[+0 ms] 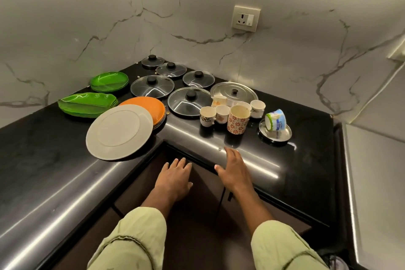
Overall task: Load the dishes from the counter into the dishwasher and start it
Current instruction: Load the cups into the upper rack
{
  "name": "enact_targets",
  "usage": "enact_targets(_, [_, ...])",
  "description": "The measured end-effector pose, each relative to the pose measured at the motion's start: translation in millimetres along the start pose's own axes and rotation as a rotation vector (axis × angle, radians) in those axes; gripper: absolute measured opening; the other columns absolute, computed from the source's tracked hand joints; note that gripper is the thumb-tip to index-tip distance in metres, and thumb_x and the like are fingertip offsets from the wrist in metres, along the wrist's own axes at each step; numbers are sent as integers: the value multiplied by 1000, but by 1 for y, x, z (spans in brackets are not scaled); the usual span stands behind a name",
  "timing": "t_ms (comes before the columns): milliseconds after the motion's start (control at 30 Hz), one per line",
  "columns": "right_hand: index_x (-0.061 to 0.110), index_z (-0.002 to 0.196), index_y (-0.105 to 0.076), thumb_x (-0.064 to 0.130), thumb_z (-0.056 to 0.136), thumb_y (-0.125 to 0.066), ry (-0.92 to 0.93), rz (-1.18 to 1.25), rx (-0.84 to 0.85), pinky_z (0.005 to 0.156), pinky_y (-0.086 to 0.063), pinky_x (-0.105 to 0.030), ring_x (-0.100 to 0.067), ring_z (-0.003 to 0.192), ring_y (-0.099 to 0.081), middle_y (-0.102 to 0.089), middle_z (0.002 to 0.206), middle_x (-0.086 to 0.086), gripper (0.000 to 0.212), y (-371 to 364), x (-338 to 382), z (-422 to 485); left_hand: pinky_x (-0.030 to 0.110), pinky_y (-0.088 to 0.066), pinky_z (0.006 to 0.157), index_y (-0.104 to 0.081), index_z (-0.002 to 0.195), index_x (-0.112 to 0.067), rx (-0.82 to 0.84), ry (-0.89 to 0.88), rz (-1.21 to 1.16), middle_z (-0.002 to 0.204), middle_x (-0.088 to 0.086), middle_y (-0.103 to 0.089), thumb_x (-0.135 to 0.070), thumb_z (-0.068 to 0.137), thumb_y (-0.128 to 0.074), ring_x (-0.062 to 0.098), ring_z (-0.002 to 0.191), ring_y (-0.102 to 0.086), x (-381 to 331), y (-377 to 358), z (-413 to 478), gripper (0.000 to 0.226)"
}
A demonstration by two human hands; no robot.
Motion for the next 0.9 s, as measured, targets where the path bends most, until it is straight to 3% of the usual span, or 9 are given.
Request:
enact_targets(300, [26, 154, -23, 30, 91, -65, -93, 114, 44, 114, -35, -41, -21, 142, -34, -29, 158, 0, 75, -17, 7, 80, 48, -12, 122, -10, 159, -20, 51, -68, 26, 167, 7, -2, -36, 97, -60, 28, 153, -2, 29, 24, 96, 82])
enact_targets(500, [29, 152, -27, 27, 88, -69, -205, 206, 29, 108, -40, -41, -21, 136, -43, -42, 151, 0, 76, -44, 10, 134, 59, -14, 120, -7, 159, -26, 237, -116, 64, 166, 5, 6, -24, 89, -72, 33, 152, 4, 58, 23, 163, 96])
enact_targets(700, [27, 152, -30, 14, 79, -77, -326, 393, -100, 99, -38, -25, -15, 127, -49, -50, 143, 2, 88, -63, 4, 174, 69, -20, 113, -3, 158, -35, 359, -168, 87, 166, 2, 11, -9, 81, -78, 38, 151, 3, 68, 8, 195, 110])
enact_targets(833, [29, 149, -32, 15, 75, -81, -371, 459, -197, 109, -39, -36, -18, 134, -44, -48, 146, 2, 90, -76, 2, 183, 69, -23, 113, -5, 158, -35, 399, -182, 89, 166, 1, 9, -8, 80, -78, 39, 151, 0, 70, 7, 201, 110])
enact_targets(900, [28, 144, -39, 17, 75, -81, -376, 475, -246, 106, -42, -37, -18, 129, -48, -52, 140, 2, 82, -80, 3, 183, 68, -24, 113, -5, 158, -35, 408, -184, 98, 166, 2, 10, -9, 80, -79, 40, 151, 1, 70, 6, 203, 111])
Point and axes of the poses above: each hand's wrist, its own z-axis towards the middle knuckle, its own y-axis out of the back of the hand, x = y × z, the point moved 8 cm from there along z, towards the middle knuckle
